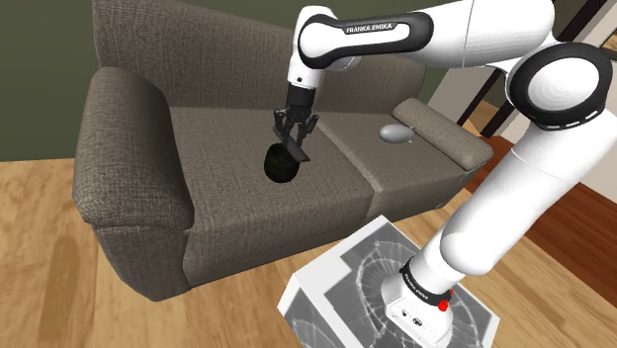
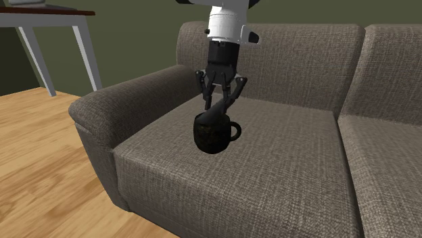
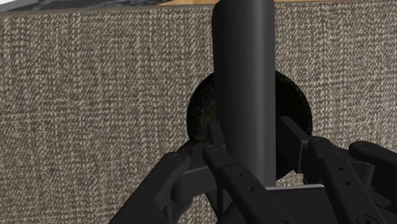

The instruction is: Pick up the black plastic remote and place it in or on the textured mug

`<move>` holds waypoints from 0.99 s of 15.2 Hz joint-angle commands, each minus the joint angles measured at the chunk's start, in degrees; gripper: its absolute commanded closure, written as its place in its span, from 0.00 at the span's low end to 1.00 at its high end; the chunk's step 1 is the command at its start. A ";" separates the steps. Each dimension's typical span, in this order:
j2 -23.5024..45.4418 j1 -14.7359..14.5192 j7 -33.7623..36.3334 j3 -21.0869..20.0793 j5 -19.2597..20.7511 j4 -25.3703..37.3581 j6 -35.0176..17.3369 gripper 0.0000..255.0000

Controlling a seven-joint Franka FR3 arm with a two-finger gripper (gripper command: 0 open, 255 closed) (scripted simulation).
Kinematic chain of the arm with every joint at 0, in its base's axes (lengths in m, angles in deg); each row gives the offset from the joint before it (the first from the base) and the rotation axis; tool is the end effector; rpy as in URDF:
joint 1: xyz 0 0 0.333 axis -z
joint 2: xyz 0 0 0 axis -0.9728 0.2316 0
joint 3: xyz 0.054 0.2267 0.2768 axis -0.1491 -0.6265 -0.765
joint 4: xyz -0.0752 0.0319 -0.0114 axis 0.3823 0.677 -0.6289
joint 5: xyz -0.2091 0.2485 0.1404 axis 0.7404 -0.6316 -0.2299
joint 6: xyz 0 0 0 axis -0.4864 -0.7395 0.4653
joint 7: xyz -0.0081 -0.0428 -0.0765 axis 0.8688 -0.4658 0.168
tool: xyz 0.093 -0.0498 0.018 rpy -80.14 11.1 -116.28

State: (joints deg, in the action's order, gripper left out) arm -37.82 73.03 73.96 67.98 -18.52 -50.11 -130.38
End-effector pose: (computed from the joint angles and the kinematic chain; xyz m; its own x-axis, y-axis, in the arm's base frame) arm 0.4953 0.1247 0.5008 0.9544 -0.2079 -0.2143 -0.2195 -0.9751 -0.0319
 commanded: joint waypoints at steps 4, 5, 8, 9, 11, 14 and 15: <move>0.83 0.00 -0.39 0.02 0.02 -2.61 -3.45 1.00; 0.82 0.00 -0.39 0.02 0.02 -2.61 -3.45 1.00; 0.83 0.01 -0.39 0.02 0.02 -2.61 -3.45 1.00; 0.83 0.01 -0.39 0.02 0.02 -2.61 -3.45 1.00; 0.83 0.01 -0.39 0.01 0.02 -2.61 -3.45 1.00; 0.82 0.01 -0.39 0.02 0.02 -2.60 -3.43 0.00; 0.82 0.01 -0.39 0.02 0.03 -2.60 -3.43 0.00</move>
State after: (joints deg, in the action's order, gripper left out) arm -37.00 73.05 73.57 68.00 -18.50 -52.71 -133.81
